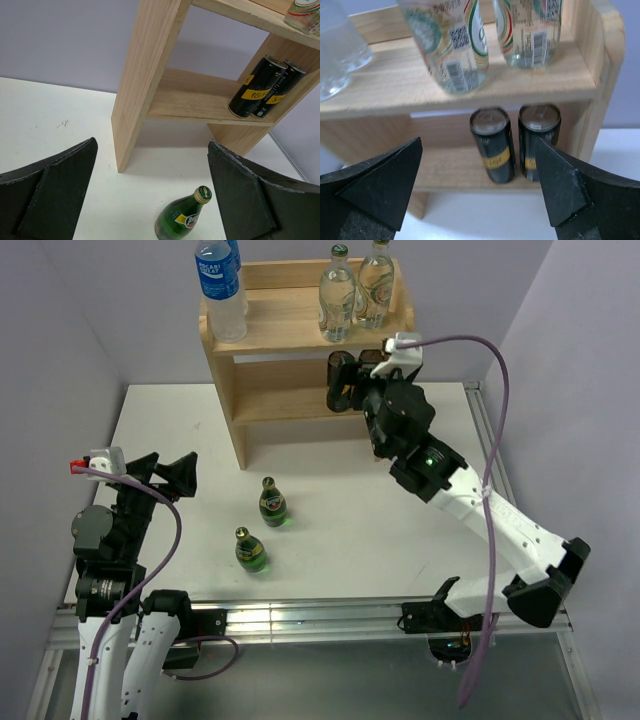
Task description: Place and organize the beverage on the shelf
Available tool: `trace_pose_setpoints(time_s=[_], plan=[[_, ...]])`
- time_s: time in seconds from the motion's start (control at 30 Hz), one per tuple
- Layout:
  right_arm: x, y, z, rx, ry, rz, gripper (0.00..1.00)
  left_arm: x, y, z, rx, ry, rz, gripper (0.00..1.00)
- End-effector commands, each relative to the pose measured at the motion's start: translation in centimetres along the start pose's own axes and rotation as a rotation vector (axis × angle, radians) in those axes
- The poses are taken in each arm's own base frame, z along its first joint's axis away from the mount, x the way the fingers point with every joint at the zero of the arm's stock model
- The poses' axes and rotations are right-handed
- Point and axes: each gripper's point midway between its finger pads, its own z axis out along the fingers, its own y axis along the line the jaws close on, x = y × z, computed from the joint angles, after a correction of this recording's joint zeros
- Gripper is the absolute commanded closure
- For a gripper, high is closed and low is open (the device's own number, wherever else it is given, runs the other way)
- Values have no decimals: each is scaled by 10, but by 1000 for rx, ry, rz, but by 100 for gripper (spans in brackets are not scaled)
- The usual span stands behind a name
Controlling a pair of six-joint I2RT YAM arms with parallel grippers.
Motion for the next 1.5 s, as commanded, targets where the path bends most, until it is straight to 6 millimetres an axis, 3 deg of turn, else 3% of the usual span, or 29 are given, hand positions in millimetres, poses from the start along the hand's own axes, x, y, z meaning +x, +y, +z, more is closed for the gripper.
trace_pose_setpoints(time_s=[0.0,0.13,0.17,0.23,0.27,0.33,0.37,0.43,0.47,0.53,0.57,0.73,1.13,1.47], plan=[[-23,-2,-37,-7,-53,89,0,-6,-2,0,11,-22,8,1],[-4,-1,-84,-58,3,182,1,-2,-5,4,32,-5,-6,1],[19,2,-91,-83,46,174,1,0,-5,7,33,10,-14,1],[41,13,-110,-147,100,237,2,3,-10,10,49,37,-49,1],[66,18,-123,-215,148,233,2,6,-10,13,50,54,-66,1],[90,31,-139,-296,199,272,2,12,-14,15,61,83,-122,1],[124,33,-148,-319,263,237,2,18,-13,18,63,105,-138,1],[143,48,-157,-375,300,279,2,26,-12,20,53,128,-173,1],[163,53,-166,-401,341,266,2,31,-9,20,45,137,-175,1],[177,67,-172,-448,374,315,1,39,0,20,-2,164,-168,1],[201,69,-174,-448,416,291,1,42,3,21,-17,183,-147,1],[253,88,-166,-434,489,257,1,49,16,15,-81,226,-96,1],[307,127,-143,-424,549,183,1,48,20,14,-90,213,-63,1],[345,132,-119,-378,576,152,1,47,18,13,-78,206,-62,1]])
